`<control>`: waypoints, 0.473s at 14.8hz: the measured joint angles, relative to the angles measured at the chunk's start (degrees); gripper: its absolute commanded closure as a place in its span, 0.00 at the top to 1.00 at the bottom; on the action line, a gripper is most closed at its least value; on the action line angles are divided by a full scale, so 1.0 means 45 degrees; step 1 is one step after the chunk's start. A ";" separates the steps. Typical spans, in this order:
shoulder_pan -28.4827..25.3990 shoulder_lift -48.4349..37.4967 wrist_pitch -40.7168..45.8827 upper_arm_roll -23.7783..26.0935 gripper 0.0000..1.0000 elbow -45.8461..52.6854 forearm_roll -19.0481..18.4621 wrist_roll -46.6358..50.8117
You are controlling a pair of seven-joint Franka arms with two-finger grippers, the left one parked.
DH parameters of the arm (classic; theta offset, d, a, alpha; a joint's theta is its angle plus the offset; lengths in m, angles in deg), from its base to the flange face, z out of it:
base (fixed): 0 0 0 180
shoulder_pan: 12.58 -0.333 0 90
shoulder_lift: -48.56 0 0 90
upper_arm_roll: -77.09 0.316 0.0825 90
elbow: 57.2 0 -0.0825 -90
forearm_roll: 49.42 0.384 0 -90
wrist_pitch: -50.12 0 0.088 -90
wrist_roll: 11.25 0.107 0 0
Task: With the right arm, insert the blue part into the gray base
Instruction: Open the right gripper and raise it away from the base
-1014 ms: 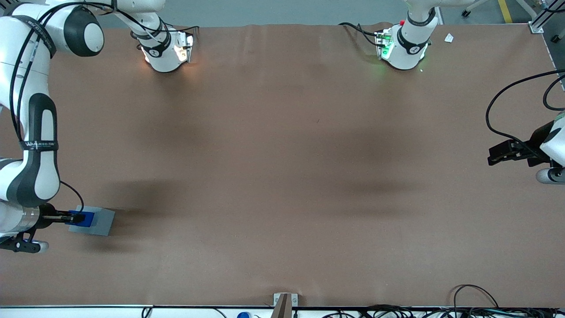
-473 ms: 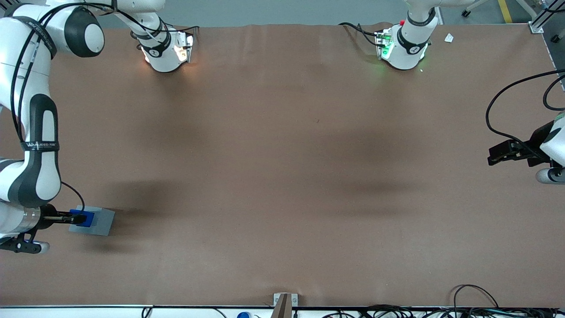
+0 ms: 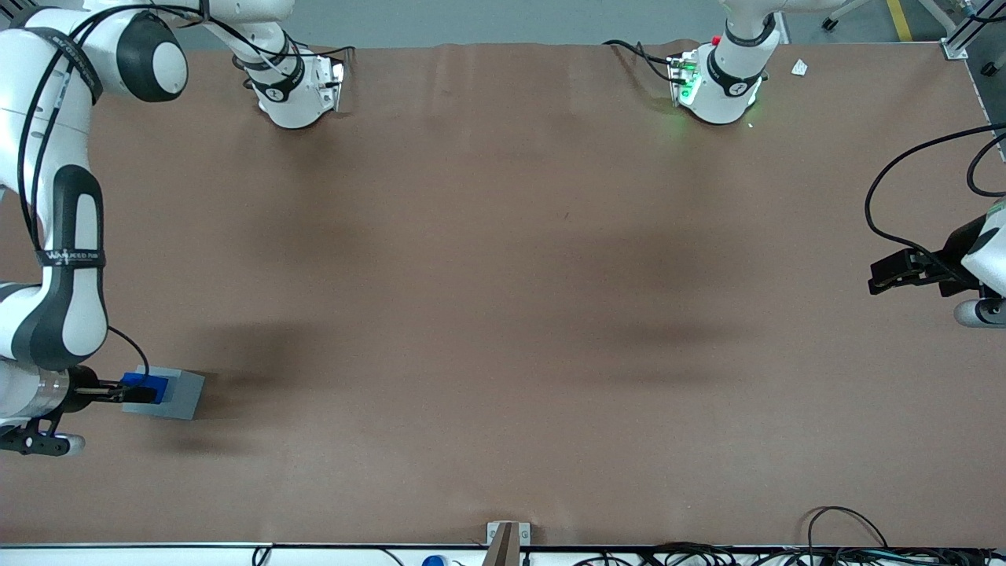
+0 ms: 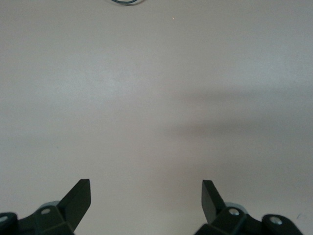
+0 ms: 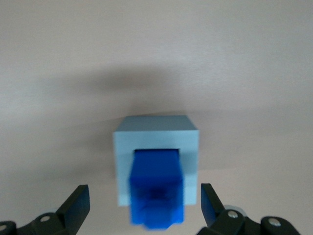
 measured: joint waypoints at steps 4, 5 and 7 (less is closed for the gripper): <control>-0.0349 -0.1922 0.1312 0.0005 1.00 0.0334 0.0010 0.0087; -0.0369 -0.2591 0.1960 0.0007 1.00 0.0318 0.0018 0.0239; -0.0459 -0.3862 0.2957 0.0034 1.00 0.0144 0.0032 0.0614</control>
